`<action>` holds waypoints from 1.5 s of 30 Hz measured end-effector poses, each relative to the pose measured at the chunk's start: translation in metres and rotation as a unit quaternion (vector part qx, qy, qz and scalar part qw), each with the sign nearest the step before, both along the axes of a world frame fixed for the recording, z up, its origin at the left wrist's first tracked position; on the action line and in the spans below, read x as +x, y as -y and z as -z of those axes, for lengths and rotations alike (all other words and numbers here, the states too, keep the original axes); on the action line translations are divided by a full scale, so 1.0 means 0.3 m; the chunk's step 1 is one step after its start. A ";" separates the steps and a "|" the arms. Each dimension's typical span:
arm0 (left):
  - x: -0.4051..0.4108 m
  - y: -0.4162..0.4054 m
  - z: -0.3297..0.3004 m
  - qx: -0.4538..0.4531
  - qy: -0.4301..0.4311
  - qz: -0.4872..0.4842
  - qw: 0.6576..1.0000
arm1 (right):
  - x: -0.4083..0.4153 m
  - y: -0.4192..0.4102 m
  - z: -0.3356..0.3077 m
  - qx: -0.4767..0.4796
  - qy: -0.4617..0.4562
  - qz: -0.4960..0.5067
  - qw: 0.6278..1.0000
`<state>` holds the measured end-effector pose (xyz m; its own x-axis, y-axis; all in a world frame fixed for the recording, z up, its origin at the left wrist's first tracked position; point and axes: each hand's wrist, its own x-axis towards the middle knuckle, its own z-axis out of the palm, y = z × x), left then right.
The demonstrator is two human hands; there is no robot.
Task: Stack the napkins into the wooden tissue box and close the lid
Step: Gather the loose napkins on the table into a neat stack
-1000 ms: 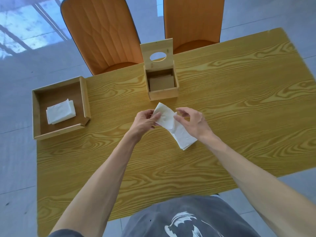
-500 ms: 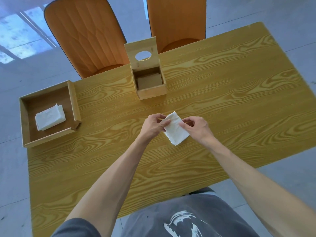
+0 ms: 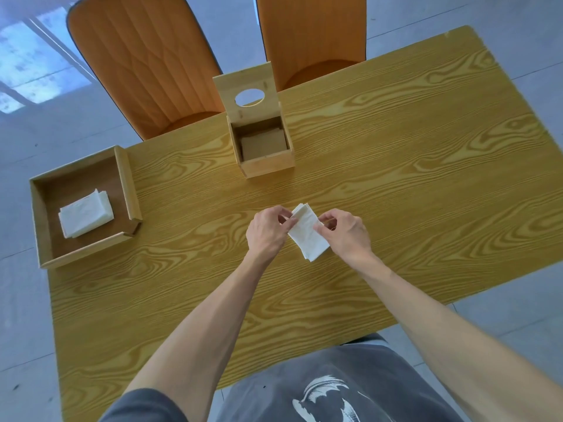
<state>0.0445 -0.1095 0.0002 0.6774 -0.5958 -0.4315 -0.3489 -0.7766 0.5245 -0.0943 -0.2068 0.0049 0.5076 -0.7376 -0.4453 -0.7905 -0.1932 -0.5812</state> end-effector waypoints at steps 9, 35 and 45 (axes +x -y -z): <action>0.023 0.006 0.031 0.020 0.010 0.046 0.999 | -0.005 -0.032 0.033 -0.040 -0.086 -0.034 0.995; 0.059 -0.137 -0.022 -0.091 -0.120 0.039 0.988 | -0.010 -0.054 -0.016 -0.086 0.058 -0.158 0.982; 0.014 -0.225 0.012 -0.110 -0.079 -0.008 0.991 | -0.022 -0.080 0.009 -0.171 0.101 -0.190 0.961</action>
<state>0.0488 -0.0419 -0.0032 0.6222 -0.6765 -0.3940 -0.2364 -0.6421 0.7293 -0.1010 -0.1829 0.0022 0.8201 -0.5675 -0.0735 -0.5029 -0.6534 -0.5659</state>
